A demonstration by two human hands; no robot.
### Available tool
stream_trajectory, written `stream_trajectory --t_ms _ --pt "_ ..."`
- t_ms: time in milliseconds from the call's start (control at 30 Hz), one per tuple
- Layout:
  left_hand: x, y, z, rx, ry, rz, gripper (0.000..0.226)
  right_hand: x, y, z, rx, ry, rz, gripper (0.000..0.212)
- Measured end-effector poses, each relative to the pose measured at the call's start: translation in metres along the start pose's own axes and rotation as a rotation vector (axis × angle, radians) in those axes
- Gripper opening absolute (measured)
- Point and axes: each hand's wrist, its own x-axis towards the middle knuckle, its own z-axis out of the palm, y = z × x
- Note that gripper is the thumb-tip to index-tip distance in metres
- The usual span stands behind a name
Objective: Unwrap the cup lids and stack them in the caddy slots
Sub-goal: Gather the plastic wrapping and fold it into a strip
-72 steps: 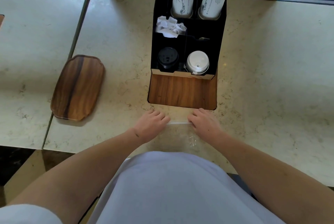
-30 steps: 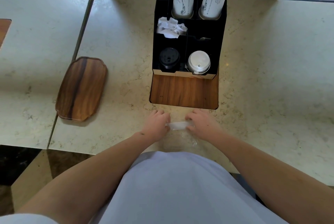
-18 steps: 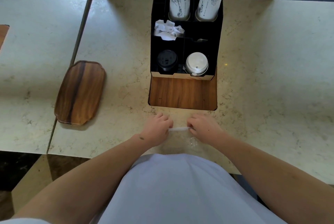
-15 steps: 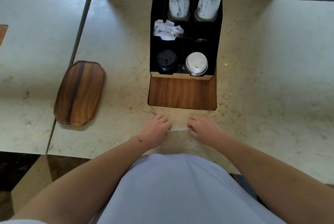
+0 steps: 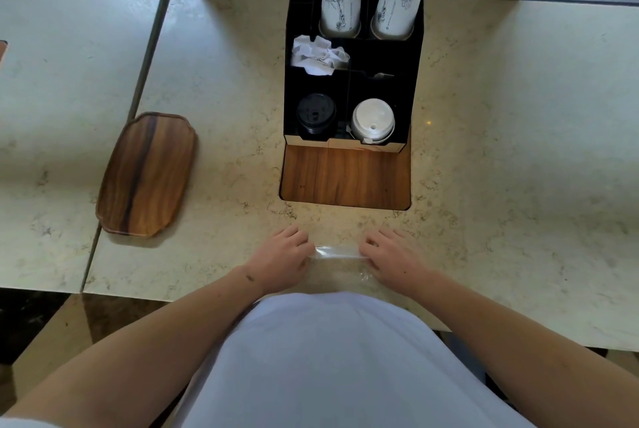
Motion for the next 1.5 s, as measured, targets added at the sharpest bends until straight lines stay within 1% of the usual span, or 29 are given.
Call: stream_trajectory --t_ms 100,167,200,300,400,433,500,567,667,800,900,1067,1133,1200,1267,1367,1467,1500 --pt "-0.003 0.003 0.0 -0.049 0.037 -0.062 0.026 -0.005 0.001 0.001 0.025 -0.025 0.013 0.028" --pt "-0.002 0.002 0.001 -0.098 0.048 -0.127 0.029 -0.005 0.0 0.0 0.052 -0.017 0.039 0.034" --pt "-0.001 0.001 0.002 -0.125 0.048 -0.166 0.027 -0.004 -0.001 0.0 0.057 -0.015 0.045 0.035" --pt "0.004 0.0 0.003 -0.171 0.016 -0.246 0.014 0.001 -0.003 -0.002 0.063 -0.025 0.052 0.032" --pt "0.009 0.003 0.005 -0.177 -0.037 -0.282 0.006 0.007 -0.005 -0.005 0.086 -0.044 0.089 0.023" --pt "0.011 0.004 0.006 -0.179 -0.045 -0.292 0.007 0.01 -0.007 -0.006 0.104 -0.053 0.11 0.02" --pt "0.014 0.005 0.008 -0.177 -0.062 -0.308 0.019 0.015 -0.008 -0.008 0.136 -0.072 0.151 0.018" --pt "0.016 0.006 0.009 -0.171 -0.081 -0.305 0.026 0.02 -0.009 -0.01 0.155 -0.088 0.175 0.021" --pt "0.018 0.007 0.009 -0.163 -0.115 -0.278 0.026 0.027 -0.01 -0.013 0.14 -0.123 0.164 0.023" --pt "0.021 0.007 0.01 -0.153 -0.154 -0.274 0.027 0.032 -0.012 -0.015 0.11 -0.15 0.149 0.021" --pt "0.025 0.007 0.01 -0.16 -0.164 -0.288 0.024 0.033 -0.011 -0.016 0.092 -0.182 0.154 0.018" --pt "0.03 0.007 0.008 -0.129 -0.238 -0.284 0.025 0.036 -0.01 -0.016 0.117 -0.227 0.173 0.014" --pt "0.031 0.008 0.005 -0.104 -0.27 -0.265 0.021 0.037 -0.009 -0.015 0.124 -0.236 0.179 0.011" --pt "0.032 0.01 0.002 -0.091 -0.282 -0.248 0.012 0.036 -0.007 -0.013 0.113 -0.241 0.164 0.008" --pt "0.032 0.013 0.0 -0.093 -0.269 -0.229 0.005 0.033 -0.004 -0.013 0.111 -0.219 0.129 0.009" --pt "0.03 0.014 -0.002 -0.095 -0.218 -0.19 0.011 0.026 -0.002 -0.011 0.128 -0.123 0.075 0.015" --pt "0.026 0.015 -0.004 -0.049 -0.144 -0.127 0.01 0.02 -0.001 -0.008 0.086 -0.056 0.036 0.005" --pt "0.025 0.016 -0.005 -0.03 -0.136 -0.102 0.012 0.018 -0.001 -0.007 0.076 -0.041 0.036 0.006"
